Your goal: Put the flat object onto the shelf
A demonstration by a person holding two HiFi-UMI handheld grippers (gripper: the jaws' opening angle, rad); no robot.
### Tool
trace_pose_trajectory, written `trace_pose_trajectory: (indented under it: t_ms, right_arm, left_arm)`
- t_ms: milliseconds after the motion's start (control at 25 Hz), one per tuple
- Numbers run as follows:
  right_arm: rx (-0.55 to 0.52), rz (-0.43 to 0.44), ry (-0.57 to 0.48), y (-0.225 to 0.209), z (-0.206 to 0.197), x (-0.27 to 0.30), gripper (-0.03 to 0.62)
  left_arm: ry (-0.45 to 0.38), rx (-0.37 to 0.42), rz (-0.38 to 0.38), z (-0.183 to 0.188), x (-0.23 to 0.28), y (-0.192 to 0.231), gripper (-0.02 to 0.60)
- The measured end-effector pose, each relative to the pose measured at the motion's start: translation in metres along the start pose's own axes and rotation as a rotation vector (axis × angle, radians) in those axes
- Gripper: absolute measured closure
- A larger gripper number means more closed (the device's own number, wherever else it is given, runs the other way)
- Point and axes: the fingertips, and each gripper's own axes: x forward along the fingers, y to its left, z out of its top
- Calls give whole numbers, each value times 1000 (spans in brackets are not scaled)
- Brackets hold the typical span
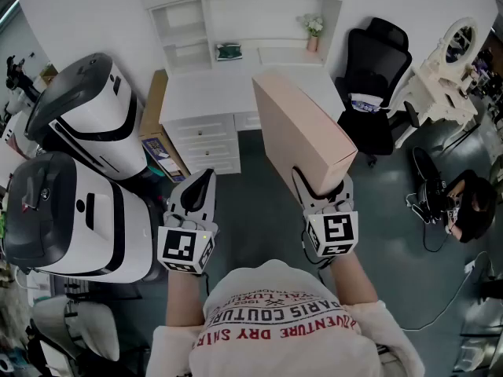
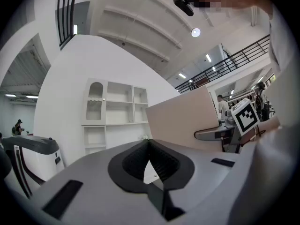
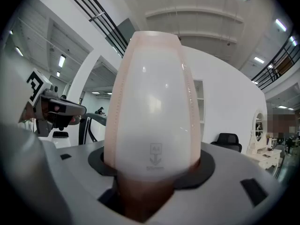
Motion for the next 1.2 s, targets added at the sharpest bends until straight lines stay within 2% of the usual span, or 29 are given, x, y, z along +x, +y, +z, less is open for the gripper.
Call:
trace_pose_trajectory:
  t_ms: [520,760,1000,1200]
  right_arm:
    - [21,11,21,21,-3,2,279]
    - [-28,39,48,50,-3,8,281]
    - [-1,47,58,47,-13,38,281]
    - [50,89,32,29,-20,85,279]
  left_arm:
    - [10,-5,-32,-8,-12,13,568]
    - [24,-20,-45,-18,-25,29,568]
    - [43,-20,-32,-32,-17,42,568]
    - [47,-17,21,-38,17,61,568]
